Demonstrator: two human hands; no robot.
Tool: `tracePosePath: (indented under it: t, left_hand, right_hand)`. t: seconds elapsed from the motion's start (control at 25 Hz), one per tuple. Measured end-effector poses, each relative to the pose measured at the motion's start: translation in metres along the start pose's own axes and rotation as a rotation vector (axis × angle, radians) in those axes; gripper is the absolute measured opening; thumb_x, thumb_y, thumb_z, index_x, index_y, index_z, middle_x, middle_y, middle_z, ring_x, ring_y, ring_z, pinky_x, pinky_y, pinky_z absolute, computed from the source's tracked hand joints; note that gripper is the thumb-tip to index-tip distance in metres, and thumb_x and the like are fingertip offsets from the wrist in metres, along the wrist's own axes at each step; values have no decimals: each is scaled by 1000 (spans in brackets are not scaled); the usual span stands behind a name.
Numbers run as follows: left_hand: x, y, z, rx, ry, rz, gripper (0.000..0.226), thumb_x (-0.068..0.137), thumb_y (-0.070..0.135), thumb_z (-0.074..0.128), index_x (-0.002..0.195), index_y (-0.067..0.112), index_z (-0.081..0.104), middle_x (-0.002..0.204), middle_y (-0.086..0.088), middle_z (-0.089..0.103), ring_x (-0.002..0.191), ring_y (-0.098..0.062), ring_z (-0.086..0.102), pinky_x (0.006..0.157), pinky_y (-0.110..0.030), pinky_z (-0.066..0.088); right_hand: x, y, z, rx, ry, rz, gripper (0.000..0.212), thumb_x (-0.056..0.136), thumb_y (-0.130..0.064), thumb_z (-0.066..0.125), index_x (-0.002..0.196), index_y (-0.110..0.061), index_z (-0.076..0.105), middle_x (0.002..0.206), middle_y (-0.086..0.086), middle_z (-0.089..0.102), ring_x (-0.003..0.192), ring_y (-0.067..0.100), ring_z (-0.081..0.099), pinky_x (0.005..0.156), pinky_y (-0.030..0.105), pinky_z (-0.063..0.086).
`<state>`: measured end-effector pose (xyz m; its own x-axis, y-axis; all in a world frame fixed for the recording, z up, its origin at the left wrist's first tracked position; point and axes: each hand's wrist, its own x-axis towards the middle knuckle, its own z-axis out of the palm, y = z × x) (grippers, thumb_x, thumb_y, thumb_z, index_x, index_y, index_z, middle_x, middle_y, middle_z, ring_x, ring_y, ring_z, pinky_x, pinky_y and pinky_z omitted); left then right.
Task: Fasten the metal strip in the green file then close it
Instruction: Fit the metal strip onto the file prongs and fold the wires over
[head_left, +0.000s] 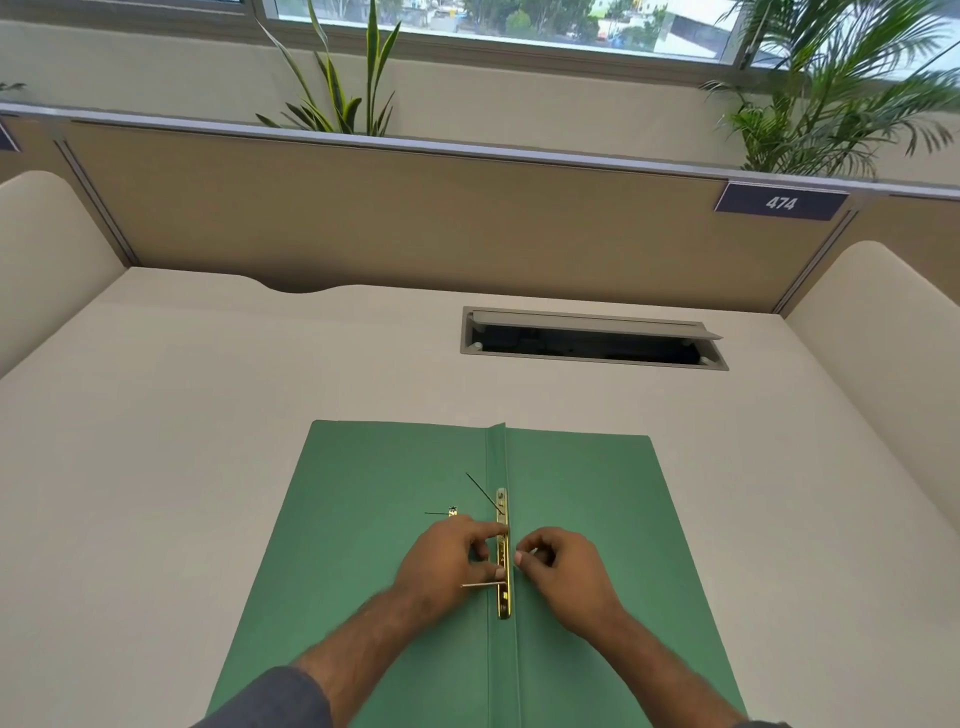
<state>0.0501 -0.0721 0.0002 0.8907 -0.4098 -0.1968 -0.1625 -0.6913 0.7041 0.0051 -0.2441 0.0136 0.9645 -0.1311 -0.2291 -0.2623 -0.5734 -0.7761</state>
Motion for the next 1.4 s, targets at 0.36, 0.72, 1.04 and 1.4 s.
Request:
tracePosePath:
  t: [0.36,0.72,1.04,1.4]
  left_hand:
    - [4,3,4,94,5,0,52,76,38,76,126,39,62,84,7,56,77,-12,58,71,-30,50]
    - [4,2,9,124,31,-1,49,79,41,74,126,36,63,82,10,50,75,-10,53,68,-26,44]
    - [4,2,10,154,14,6,49,81,42,71,129,36,61,91,7,51,81,-10,52,75,-28,48]
    - [4,4,11,203,-54,-38,75,67,62,75,135,37,55,96,7,48,91,-13,53,79,-32,50]
  right_hand:
    - [-18,-11,5,8,-243,186,25,66,-31,77,66,-13,60,61,3,62,54,14,53,56,29,42]
    - [-20,-15,3,-347,-236,-115,16,82,-6,59,81,-9,75,81,8,74,67,15,60,65,28,49]
    - [-36,-7,31,-359,-169,-140,14,84,-6,53,82,-13,65,82,5,69,74,18,62,68,30,50]
    - [-29,-1,5,-224,-76,51,18,78,-9,73,67,-23,67,56,-12,53,47,1,45,46,10,35]
